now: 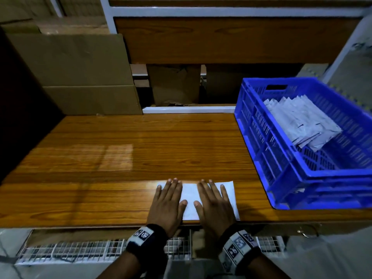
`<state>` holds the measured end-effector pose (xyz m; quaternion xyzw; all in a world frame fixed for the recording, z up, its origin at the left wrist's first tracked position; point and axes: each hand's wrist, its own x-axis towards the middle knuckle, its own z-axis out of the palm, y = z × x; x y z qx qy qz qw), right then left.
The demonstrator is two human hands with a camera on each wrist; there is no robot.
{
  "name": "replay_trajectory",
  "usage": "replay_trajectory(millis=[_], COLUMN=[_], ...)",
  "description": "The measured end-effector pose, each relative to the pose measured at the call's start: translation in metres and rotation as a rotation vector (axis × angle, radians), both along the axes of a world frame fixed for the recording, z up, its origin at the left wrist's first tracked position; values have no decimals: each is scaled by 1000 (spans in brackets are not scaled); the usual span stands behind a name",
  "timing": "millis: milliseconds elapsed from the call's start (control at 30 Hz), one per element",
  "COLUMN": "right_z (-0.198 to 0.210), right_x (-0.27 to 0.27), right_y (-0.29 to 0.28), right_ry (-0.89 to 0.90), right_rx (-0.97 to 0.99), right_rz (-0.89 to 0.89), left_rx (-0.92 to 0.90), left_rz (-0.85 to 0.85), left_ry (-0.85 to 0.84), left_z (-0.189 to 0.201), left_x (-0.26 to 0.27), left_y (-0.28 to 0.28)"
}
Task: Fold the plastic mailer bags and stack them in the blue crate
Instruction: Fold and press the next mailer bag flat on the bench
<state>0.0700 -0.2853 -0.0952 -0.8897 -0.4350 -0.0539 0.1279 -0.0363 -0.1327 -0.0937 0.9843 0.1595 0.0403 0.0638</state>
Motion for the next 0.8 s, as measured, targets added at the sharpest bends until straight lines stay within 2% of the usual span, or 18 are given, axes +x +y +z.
replay_trajectory(millis=[67, 233, 467, 633, 800], right_z=[-4, -15, -6, -7, -9], right_x=[4, 10, 13, 34, 34], right_y=[-9, -17, -19, -49, -55], right_ry=[5, 28, 57, 44, 40], right_rx=[-2, 23, 25, -89, -79], right_rz=[-53, -22, -18, -16, -39], left_rx=[-3, -26, -59, -80, -43], left_rz=[11, -8, -14, 11, 12], left_ry=[-17, -47, -4, 14, 27], left_z=[-1, -4, -1, 3, -4], left_x=[-6, -9, -8, -22, -26], left_y=[2, 7, 15, 33, 40])
